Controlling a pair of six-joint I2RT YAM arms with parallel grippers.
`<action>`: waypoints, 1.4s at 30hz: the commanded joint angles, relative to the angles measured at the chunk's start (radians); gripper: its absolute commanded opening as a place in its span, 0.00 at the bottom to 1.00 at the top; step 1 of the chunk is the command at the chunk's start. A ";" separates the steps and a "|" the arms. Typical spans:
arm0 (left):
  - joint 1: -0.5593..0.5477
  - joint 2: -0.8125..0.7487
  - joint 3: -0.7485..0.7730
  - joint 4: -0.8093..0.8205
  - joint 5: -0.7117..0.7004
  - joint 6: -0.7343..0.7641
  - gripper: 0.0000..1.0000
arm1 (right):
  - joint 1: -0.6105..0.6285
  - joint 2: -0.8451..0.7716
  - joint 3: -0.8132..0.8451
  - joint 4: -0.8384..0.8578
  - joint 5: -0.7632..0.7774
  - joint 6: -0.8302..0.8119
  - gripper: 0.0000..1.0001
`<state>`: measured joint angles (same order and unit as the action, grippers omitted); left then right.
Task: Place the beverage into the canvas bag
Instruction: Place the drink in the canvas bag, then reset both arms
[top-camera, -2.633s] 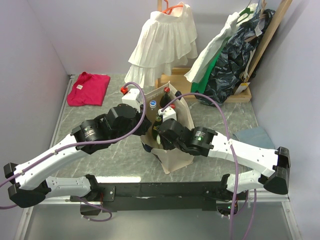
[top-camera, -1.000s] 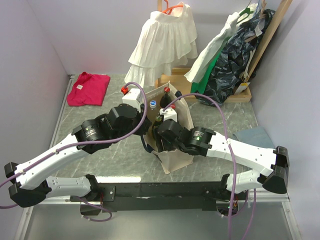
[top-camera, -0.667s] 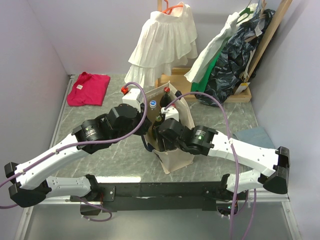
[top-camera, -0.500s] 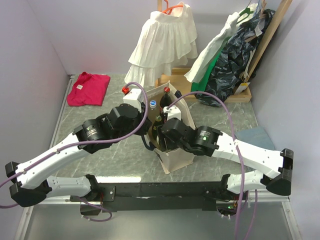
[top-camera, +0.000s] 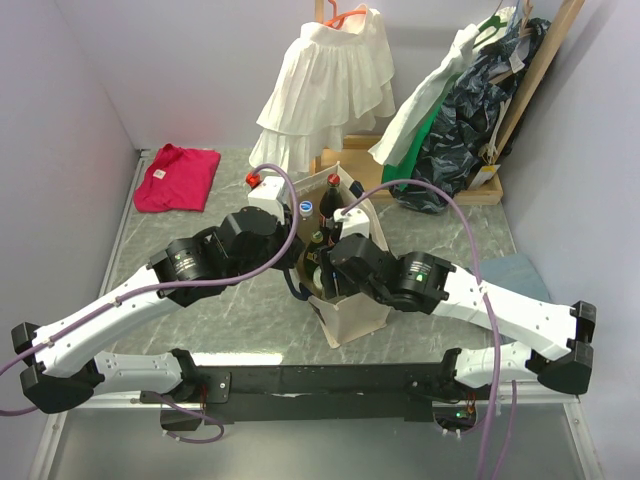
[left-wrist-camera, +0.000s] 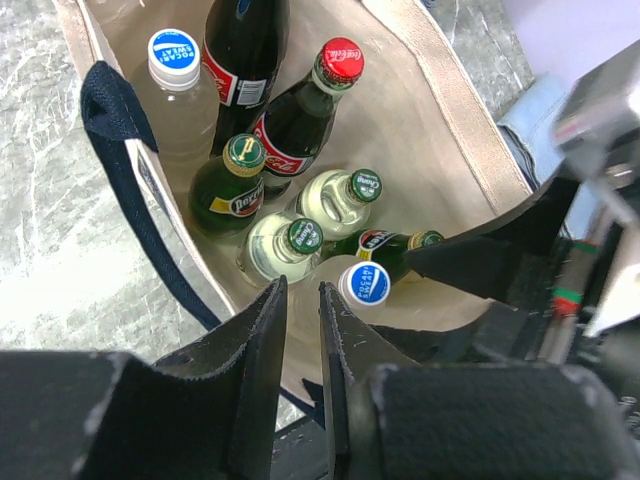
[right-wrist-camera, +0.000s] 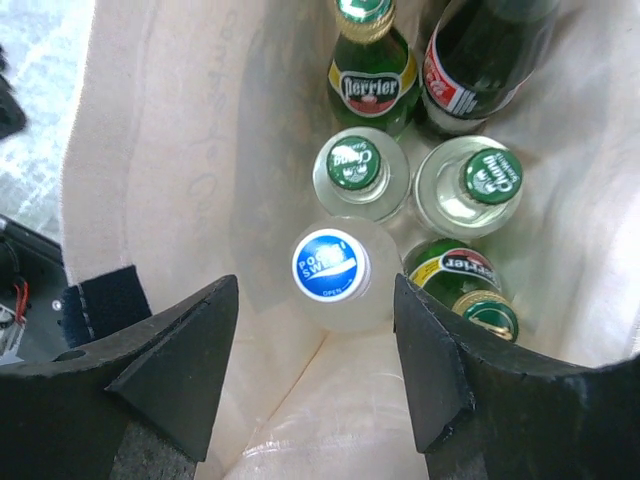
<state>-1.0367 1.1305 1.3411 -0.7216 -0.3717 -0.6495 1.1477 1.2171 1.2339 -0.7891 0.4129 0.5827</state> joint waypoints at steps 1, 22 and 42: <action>-0.003 -0.001 0.029 0.028 -0.019 0.007 0.25 | 0.007 -0.053 0.062 0.001 0.062 -0.003 0.70; -0.005 -0.064 0.004 0.034 -0.072 0.059 0.99 | 0.006 -0.300 0.052 0.007 0.337 -0.107 0.74; -0.003 -0.103 0.004 -0.039 -0.240 0.036 0.96 | 0.006 -0.494 -0.068 0.033 0.357 -0.138 0.78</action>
<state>-1.0374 1.0737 1.3411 -0.7715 -0.5495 -0.5987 1.1477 0.7635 1.1877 -0.7937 0.7525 0.4652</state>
